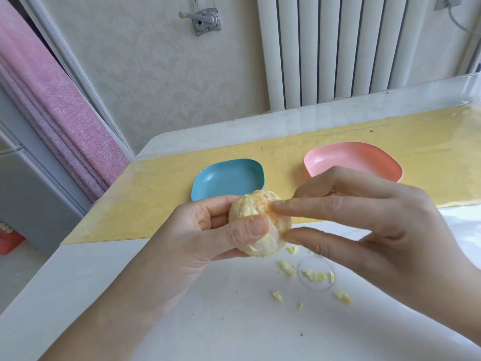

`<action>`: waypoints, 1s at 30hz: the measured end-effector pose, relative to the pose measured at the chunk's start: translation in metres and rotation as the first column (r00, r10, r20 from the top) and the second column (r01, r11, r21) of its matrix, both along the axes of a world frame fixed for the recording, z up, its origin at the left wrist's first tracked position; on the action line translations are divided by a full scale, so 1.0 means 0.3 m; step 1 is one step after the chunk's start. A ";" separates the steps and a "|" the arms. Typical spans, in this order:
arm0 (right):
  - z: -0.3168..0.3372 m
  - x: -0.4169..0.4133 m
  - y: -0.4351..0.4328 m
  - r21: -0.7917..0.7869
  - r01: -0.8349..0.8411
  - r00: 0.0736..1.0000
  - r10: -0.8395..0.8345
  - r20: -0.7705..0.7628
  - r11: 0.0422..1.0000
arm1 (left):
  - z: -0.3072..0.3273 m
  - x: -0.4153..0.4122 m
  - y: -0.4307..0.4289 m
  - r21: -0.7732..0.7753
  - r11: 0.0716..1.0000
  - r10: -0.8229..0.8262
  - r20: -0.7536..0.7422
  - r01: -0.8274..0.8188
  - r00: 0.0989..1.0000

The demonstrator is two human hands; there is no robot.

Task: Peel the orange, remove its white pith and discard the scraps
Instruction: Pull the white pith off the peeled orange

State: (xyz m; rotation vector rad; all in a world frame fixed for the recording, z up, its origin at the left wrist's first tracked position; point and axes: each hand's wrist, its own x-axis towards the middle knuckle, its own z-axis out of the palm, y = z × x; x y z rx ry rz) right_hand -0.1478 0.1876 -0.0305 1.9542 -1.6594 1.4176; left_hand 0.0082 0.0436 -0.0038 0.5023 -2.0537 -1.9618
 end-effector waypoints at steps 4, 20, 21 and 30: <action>0.001 0.002 0.003 -0.029 0.049 0.995 -0.051 -0.090 0.998 | -0.007 -0.002 0.003 -0.018 0.999 0.027 0.018 -0.027 0.999; -0.003 0.012 -0.001 -0.006 0.046 0.988 -0.047 -0.145 0.999 | -0.009 -0.002 0.008 -0.016 1.000 -0.013 0.022 0.014 1.000; -0.006 0.013 -0.003 -0.008 0.042 0.987 -0.043 -0.156 0.999 | -0.009 -0.001 0.007 -0.013 1.000 -0.011 0.012 0.011 1.000; -0.023 0.015 -0.014 -0.153 0.070 0.976 -0.099 -0.193 0.986 | -0.009 0.002 0.005 0.032 0.999 0.014 -0.056 -0.012 0.998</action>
